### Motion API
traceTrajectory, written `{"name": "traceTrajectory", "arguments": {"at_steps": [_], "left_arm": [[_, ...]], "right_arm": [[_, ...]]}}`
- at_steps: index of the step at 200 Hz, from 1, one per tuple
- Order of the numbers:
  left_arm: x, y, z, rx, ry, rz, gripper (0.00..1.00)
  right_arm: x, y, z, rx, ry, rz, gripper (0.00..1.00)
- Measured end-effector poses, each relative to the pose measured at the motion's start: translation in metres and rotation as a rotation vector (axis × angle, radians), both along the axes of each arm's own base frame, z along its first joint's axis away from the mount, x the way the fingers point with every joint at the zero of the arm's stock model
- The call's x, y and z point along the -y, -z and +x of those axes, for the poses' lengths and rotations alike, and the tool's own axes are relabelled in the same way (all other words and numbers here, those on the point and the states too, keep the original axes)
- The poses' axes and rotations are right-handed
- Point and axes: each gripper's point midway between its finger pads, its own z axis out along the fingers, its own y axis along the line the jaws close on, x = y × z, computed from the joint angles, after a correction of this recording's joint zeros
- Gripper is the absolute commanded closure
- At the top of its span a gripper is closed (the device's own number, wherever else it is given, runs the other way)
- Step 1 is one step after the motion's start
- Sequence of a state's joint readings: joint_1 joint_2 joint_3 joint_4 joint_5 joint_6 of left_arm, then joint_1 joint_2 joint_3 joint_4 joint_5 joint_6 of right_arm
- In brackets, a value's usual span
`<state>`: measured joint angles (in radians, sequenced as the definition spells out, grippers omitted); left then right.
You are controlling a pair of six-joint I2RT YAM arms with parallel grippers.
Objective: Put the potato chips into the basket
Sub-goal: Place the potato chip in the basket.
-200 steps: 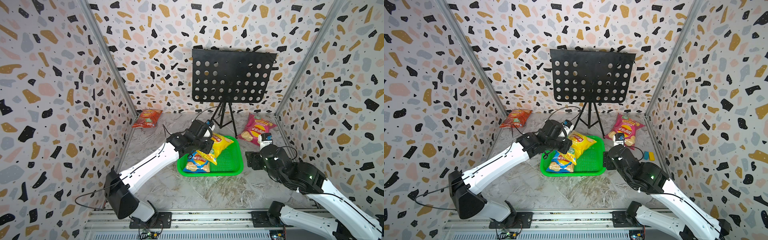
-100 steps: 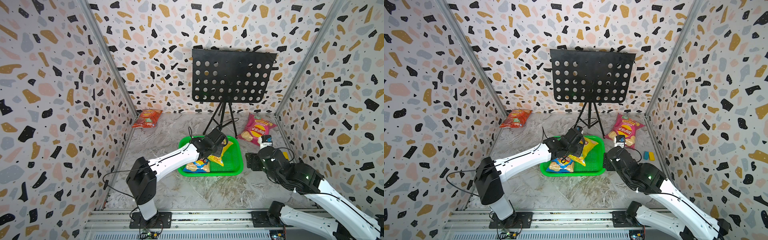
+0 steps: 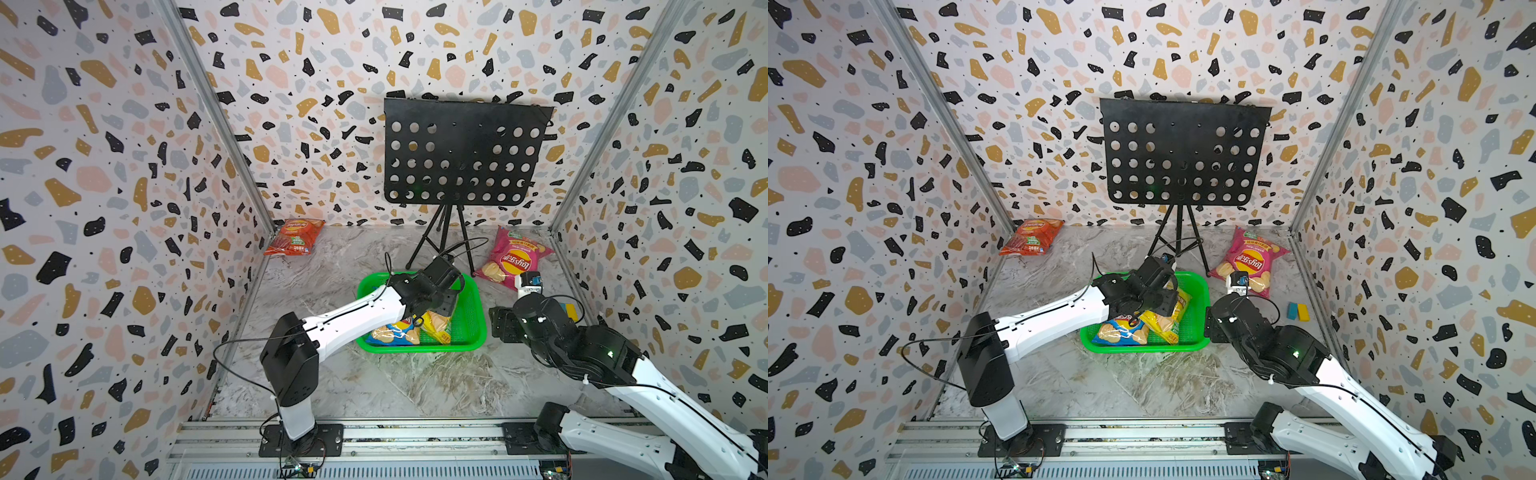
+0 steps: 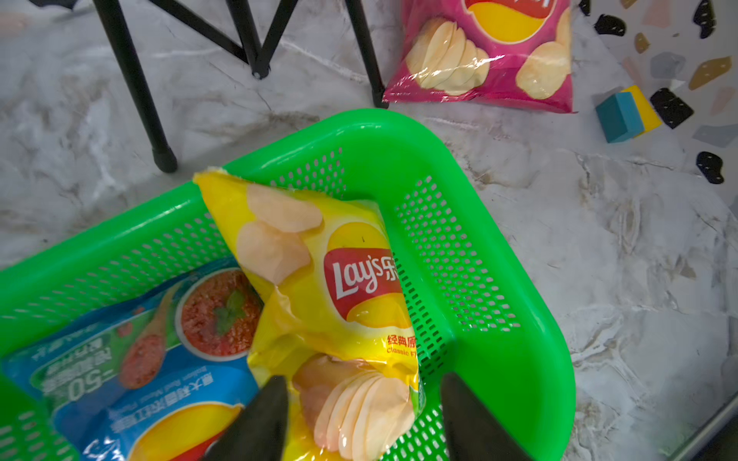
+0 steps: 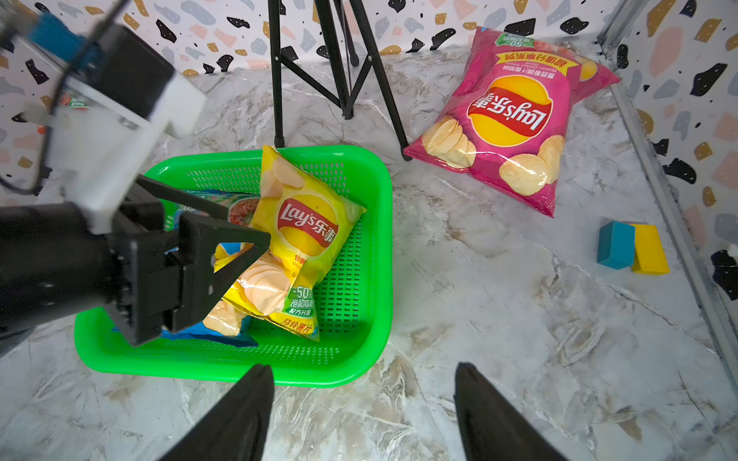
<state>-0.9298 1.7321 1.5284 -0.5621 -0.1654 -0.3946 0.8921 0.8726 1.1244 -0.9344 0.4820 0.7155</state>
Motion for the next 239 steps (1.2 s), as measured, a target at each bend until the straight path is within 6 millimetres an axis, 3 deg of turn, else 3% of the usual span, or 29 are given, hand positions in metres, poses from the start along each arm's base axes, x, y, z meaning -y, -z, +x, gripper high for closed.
{"name": "traceTrajectory", "arguments": {"at_steps": [14, 36, 55, 73, 93, 112, 136, 157, 174, 196, 239], "left_arm": [[-0.011, -0.027, -0.006, 0.046, 0.026, -0.032, 0.00], [-0.038, -0.085, -0.015, 0.117, 0.064, -0.112, 0.00], [-0.082, -0.127, 0.001, 0.178, 0.021, -0.172, 0.00], [-0.130, -0.138, 0.022, 0.225, -0.065, -0.134, 0.00], [-0.171, -0.120, 0.029, 0.225, -0.114, -0.039, 0.00], [-0.204, -0.080, 0.022, 0.152, -0.122, 0.068, 0.00], [-0.239, -0.031, 0.007, 0.016, -0.131, 0.151, 0.00], [-0.262, -0.001, -0.006, -0.085, -0.145, 0.170, 0.00], [-0.268, 0.016, -0.019, -0.131, -0.140, 0.166, 0.00], [-0.266, 0.025, -0.032, -0.150, -0.114, 0.153, 0.00], [-0.260, 0.027, -0.026, -0.137, -0.086, 0.138, 0.00]], "right_arm": [[-0.005, 0.005, 0.000, -0.021, -0.013, -0.008, 0.24], [-0.019, 0.017, 0.001, -0.073, -0.061, -0.024, 0.24], [-0.041, 0.030, 0.003, -0.136, -0.129, -0.040, 0.25], [-0.071, 0.041, 0.009, -0.212, -0.207, -0.055, 0.27], [-0.105, 0.053, 0.019, -0.290, -0.277, -0.071, 0.29], [-0.133, 0.068, 0.031, -0.353, -0.326, -0.100, 0.30], [-0.155, 0.089, 0.040, -0.410, -0.374, -0.145, 0.35], [-0.168, 0.100, 0.049, -0.430, -0.404, -0.177, 0.43], [-0.179, 0.101, 0.056, -0.425, -0.426, -0.186, 0.48], [-0.191, 0.102, 0.065, -0.411, -0.450, -0.189, 0.50], [-0.203, 0.123, 0.070, -0.438, -0.482, -0.210, 0.56]]}}
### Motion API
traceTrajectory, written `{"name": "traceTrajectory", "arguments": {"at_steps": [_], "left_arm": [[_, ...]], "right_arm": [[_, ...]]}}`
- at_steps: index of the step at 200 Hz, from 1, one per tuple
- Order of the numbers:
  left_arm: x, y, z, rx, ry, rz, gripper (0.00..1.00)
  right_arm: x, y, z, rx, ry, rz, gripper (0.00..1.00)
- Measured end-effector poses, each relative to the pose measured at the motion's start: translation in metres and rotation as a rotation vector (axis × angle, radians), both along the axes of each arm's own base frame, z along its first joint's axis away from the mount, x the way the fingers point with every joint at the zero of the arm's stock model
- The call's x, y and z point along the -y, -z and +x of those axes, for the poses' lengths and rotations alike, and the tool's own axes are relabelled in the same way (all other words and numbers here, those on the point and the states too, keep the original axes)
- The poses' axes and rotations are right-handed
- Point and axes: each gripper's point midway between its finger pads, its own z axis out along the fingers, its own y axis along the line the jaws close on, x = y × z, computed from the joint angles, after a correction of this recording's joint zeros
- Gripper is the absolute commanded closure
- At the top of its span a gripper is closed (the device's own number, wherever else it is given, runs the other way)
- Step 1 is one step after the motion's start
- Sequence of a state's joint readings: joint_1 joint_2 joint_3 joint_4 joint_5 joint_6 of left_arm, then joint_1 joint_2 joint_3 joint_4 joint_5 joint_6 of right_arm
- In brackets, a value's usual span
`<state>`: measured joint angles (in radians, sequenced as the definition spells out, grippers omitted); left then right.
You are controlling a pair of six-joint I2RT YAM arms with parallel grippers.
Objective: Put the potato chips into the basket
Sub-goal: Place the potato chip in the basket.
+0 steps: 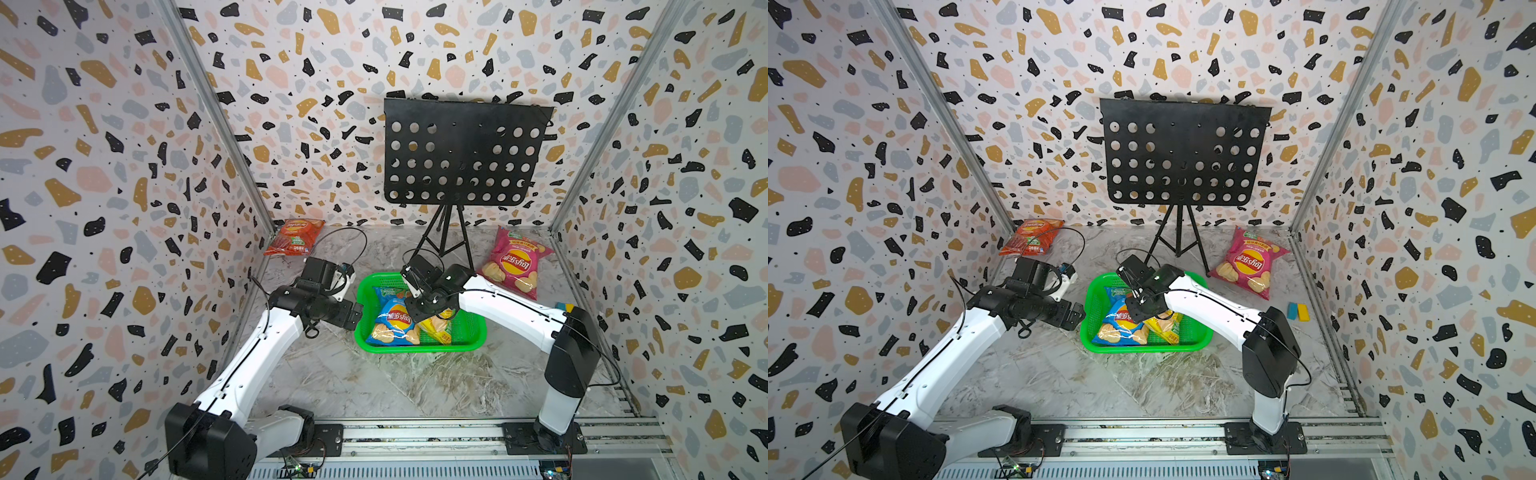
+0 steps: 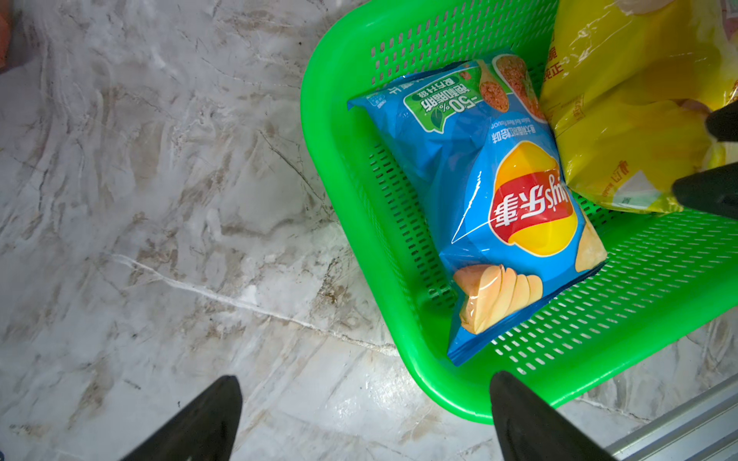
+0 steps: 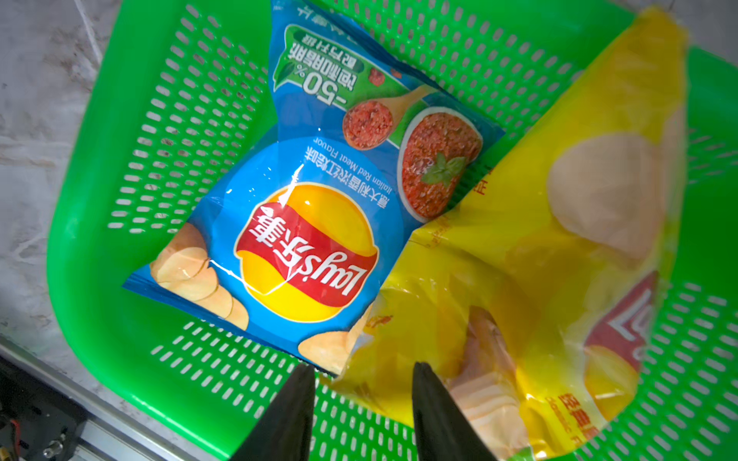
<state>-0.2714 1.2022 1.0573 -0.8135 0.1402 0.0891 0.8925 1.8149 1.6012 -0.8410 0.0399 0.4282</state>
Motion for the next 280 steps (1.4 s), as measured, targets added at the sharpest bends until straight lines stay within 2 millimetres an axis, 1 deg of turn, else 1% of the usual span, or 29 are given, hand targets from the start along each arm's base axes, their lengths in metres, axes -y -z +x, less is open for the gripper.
{"name": "traceTrajectory", "arguments": {"at_steps": [16, 39, 56, 82, 103, 122, 136, 157, 175, 193, 207, 221, 246, 263, 280], "left_arm": [[0.001, 0.009, 0.002, -0.014, 0.000, 0.003, 0.00], [-0.002, 0.024, 0.003, -0.045, -0.010, 0.025, 0.00], [-0.004, 0.031, 0.002, -0.059, -0.014, 0.037, 0.00], [-0.004, 0.034, 0.006, -0.062, -0.020, 0.043, 0.00], [-0.006, 0.038, 0.007, -0.069, -0.028, 0.057, 0.00], [-0.007, 0.040, 0.008, -0.074, -0.031, 0.065, 0.00], [-0.007, 0.040, 0.008, -0.074, -0.032, 0.066, 0.00], [-0.008, 0.040, 0.008, -0.073, -0.035, 0.066, 0.00], [-0.008, 0.039, 0.008, -0.071, -0.036, 0.066, 0.00], [-0.009, 0.039, 0.009, -0.062, -0.040, 0.070, 0.00], [-0.010, 0.039, 0.009, -0.055, -0.044, 0.075, 0.00], [-0.011, 0.039, 0.010, -0.051, -0.046, 0.078, 0.00], [-0.011, 0.038, 0.010, -0.045, -0.047, 0.078, 0.00], [-0.011, 0.038, 0.010, -0.044, -0.048, 0.080, 0.00], [-0.012, 0.038, 0.010, -0.043, -0.049, 0.081, 0.00]], "right_arm": [[0.001, 0.011, -0.003, -0.018, -0.008, -0.010, 0.56], [0.009, 0.024, -0.012, -0.050, -0.023, -0.037, 0.55], [0.017, 0.030, -0.020, -0.075, -0.039, -0.067, 0.54], [0.026, 0.033, -0.028, -0.098, -0.063, -0.109, 0.51], [0.035, 0.029, -0.034, -0.110, -0.079, -0.134, 0.44], [0.039, 0.021, -0.041, -0.123, -0.092, -0.134, 0.42], [0.038, 0.011, -0.044, -0.126, -0.102, -0.109, 0.42], [0.032, -0.015, -0.043, -0.088, -0.107, -0.050, 0.42], [0.034, -0.041, -0.039, -0.040, -0.090, 0.009, 0.44], [0.046, -0.061, -0.031, -0.005, -0.035, 0.057, 0.44], [0.061, -0.068, -0.019, 0.012, 0.036, 0.088, 0.44], [0.077, -0.064, -0.009, 0.010, 0.107, 0.104, 0.44], [0.102, -0.040, 0.004, -0.028, 0.217, 0.102, 0.46], [0.104, -0.025, 0.006, -0.056, 0.241, 0.105, 0.46], [0.099, -0.017, 0.008, -0.074, 0.240, 0.120, 0.47]]}}
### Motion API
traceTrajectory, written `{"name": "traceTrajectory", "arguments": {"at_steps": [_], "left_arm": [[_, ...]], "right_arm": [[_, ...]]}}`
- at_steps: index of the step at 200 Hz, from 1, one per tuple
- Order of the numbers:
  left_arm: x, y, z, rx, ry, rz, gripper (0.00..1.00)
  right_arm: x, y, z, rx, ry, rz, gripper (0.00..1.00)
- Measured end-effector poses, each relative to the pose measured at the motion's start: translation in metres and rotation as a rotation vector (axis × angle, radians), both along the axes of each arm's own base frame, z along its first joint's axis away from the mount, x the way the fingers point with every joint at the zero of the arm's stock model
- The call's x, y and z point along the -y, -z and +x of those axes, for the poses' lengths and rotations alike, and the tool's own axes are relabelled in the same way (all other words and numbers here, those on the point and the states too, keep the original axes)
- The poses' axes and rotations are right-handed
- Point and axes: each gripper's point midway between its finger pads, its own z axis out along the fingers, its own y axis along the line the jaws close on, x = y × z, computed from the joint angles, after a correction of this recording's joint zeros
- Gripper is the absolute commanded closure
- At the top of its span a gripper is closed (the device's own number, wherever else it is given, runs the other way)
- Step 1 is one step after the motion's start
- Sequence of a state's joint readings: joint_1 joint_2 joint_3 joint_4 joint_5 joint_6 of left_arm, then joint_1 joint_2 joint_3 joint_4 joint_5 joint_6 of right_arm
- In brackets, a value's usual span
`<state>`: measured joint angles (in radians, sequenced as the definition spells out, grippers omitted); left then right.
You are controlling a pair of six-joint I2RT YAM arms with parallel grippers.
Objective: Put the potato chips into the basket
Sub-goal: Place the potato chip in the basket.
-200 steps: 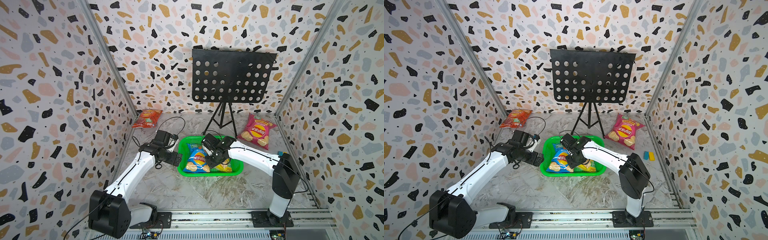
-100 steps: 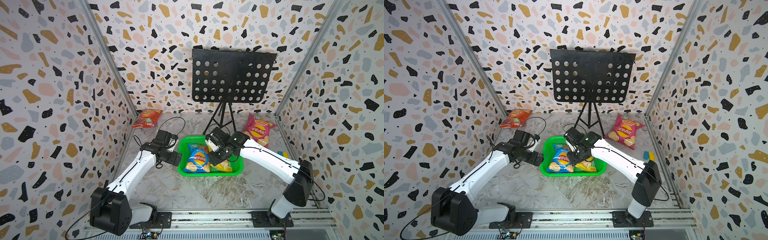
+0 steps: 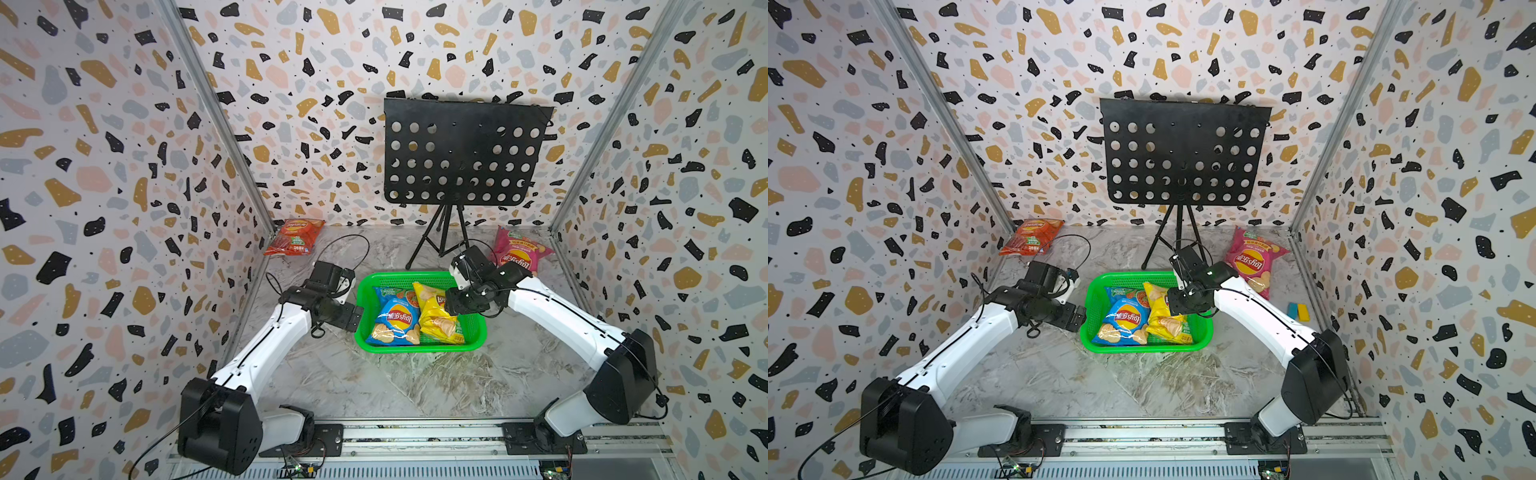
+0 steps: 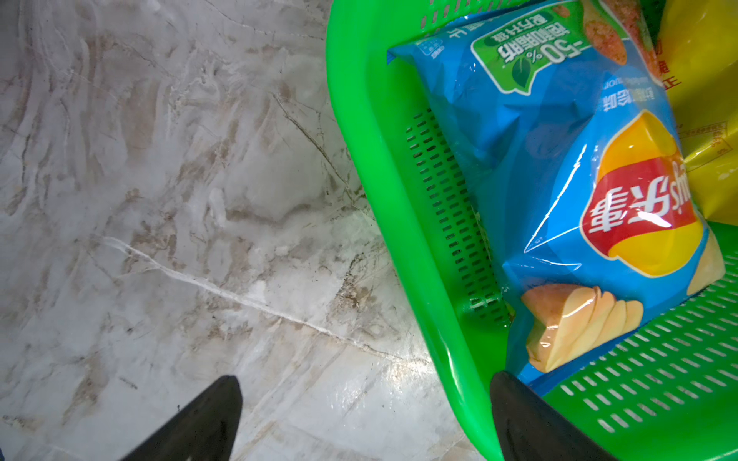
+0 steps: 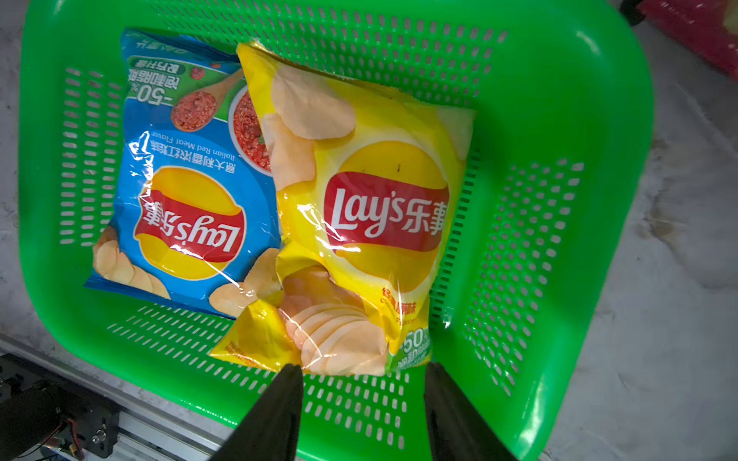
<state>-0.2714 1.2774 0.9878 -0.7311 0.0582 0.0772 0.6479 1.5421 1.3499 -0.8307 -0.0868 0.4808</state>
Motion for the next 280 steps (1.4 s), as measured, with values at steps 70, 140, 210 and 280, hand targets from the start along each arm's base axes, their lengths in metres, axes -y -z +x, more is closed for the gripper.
{"name": "traceTrajectory", "arguments": {"at_steps": [70, 140, 210, 280], "left_arm": [[-0.002, 0.001, -0.001, 0.002, -0.005, 0.011, 0.00], [-0.003, 0.002, 0.000, 0.005, -0.007, 0.013, 0.00], [-0.003, 0.002, 0.001, 0.009, -0.010, 0.017, 0.00], [-0.004, 0.002, 0.001, 0.009, -0.013, 0.018, 0.00]], "right_arm": [[0.003, 0.035, 0.006, -0.011, 0.000, -0.053, 0.46], [0.009, 0.052, -0.001, -0.043, -0.024, -0.066, 0.65], [0.012, 0.048, 0.003, -0.012, -0.028, -0.078, 1.00], [0.023, 0.011, 0.000, 0.087, -0.010, -0.066, 1.00]]}}
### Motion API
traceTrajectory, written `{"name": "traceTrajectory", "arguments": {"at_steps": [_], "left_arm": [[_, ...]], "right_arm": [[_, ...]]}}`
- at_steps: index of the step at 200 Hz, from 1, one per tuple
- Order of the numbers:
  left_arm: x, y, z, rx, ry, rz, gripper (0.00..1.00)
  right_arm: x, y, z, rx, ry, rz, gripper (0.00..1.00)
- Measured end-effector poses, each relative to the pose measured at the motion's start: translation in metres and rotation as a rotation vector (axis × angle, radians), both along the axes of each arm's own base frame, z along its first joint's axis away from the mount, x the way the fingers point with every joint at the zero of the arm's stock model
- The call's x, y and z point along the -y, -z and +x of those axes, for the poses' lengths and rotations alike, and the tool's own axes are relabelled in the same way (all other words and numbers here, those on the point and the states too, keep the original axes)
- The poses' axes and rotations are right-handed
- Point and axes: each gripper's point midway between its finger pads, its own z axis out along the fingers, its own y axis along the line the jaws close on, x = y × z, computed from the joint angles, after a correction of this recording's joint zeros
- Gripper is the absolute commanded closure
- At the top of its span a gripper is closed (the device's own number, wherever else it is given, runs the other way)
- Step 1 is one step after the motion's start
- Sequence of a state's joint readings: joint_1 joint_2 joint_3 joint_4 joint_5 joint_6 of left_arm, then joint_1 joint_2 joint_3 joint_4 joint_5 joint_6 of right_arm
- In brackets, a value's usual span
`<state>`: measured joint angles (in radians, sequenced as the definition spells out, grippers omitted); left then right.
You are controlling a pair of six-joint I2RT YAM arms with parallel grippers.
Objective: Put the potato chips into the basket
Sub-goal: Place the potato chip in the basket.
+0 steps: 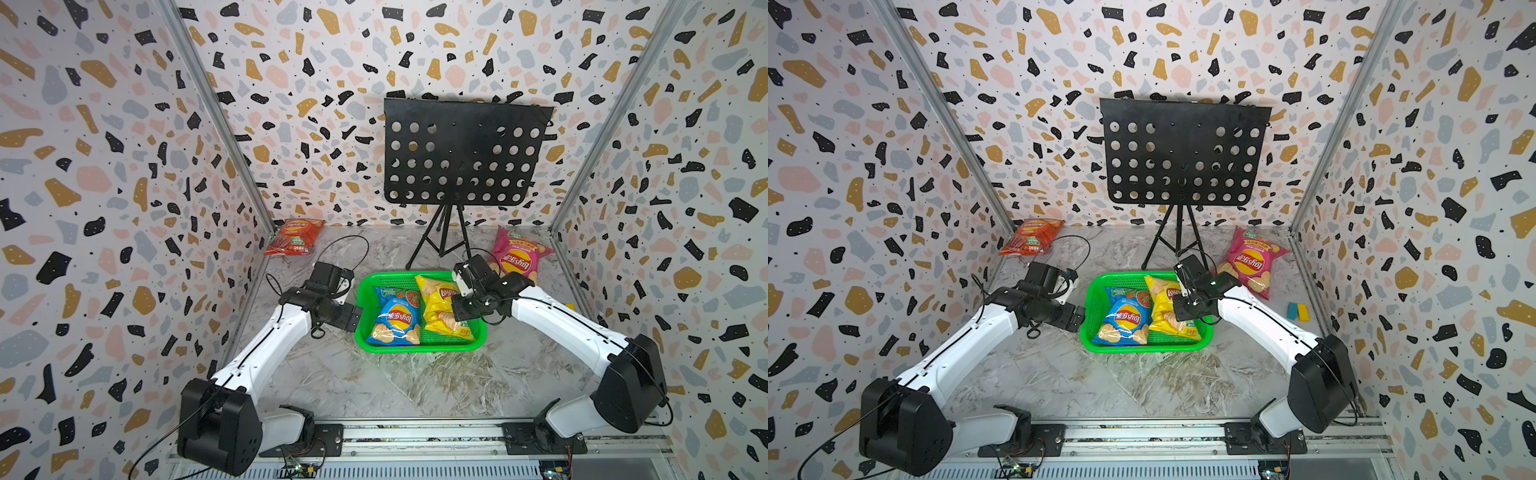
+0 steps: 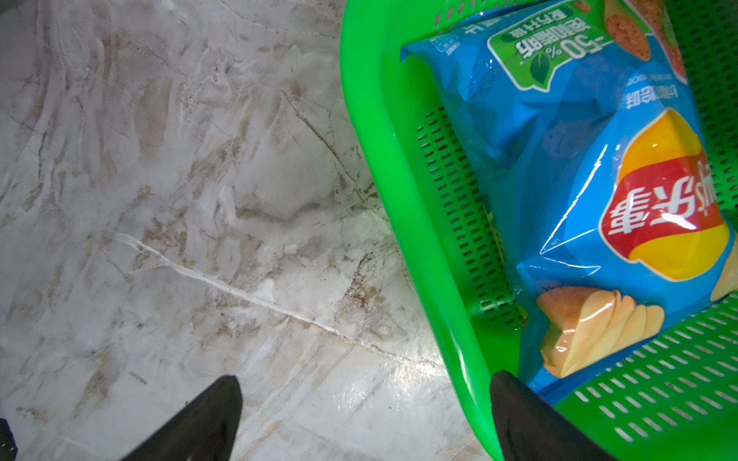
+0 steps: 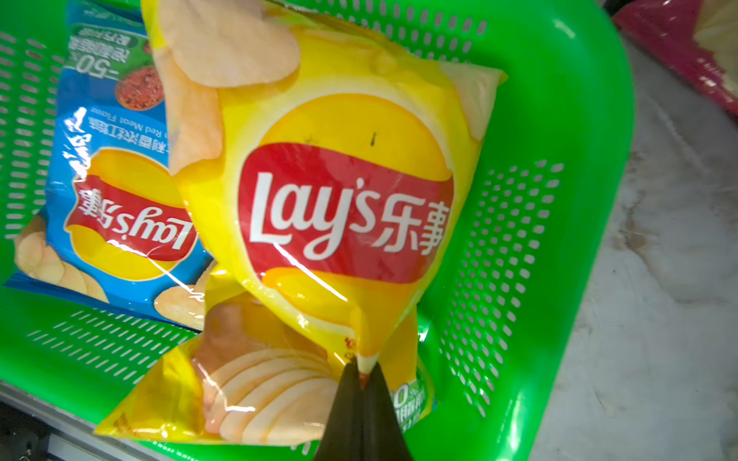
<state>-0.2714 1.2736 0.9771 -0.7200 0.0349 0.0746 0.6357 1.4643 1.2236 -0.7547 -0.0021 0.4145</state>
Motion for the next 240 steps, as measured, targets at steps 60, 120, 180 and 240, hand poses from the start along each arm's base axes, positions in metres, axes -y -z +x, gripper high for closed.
{"name": "traceTrajectory", "arguments": {"at_steps": [60, 120, 180, 240], "left_arm": [[0.000, 0.000, 0.000, 0.000, 0.000, 0.000, 0.00], [0.000, 0.000, 0.000, 0.000, 0.000, 0.000, 0.00], [0.000, 0.000, 0.000, 0.000, 0.000, 0.000, 0.00], [0.000, 0.000, 0.000, 0.000, 0.001, -0.001, 0.00]], "right_arm": [[-0.003, -0.022, 0.005, 0.091, -0.002, -0.167, 1.00], [0.000, 0.009, 0.013, 0.083, 0.008, -0.359, 1.00], [-0.005, 0.028, 0.012, 0.042, 0.020, -0.383, 0.65], [-0.024, -0.011, 0.002, 0.025, -0.020, -0.159, 0.64]]}}
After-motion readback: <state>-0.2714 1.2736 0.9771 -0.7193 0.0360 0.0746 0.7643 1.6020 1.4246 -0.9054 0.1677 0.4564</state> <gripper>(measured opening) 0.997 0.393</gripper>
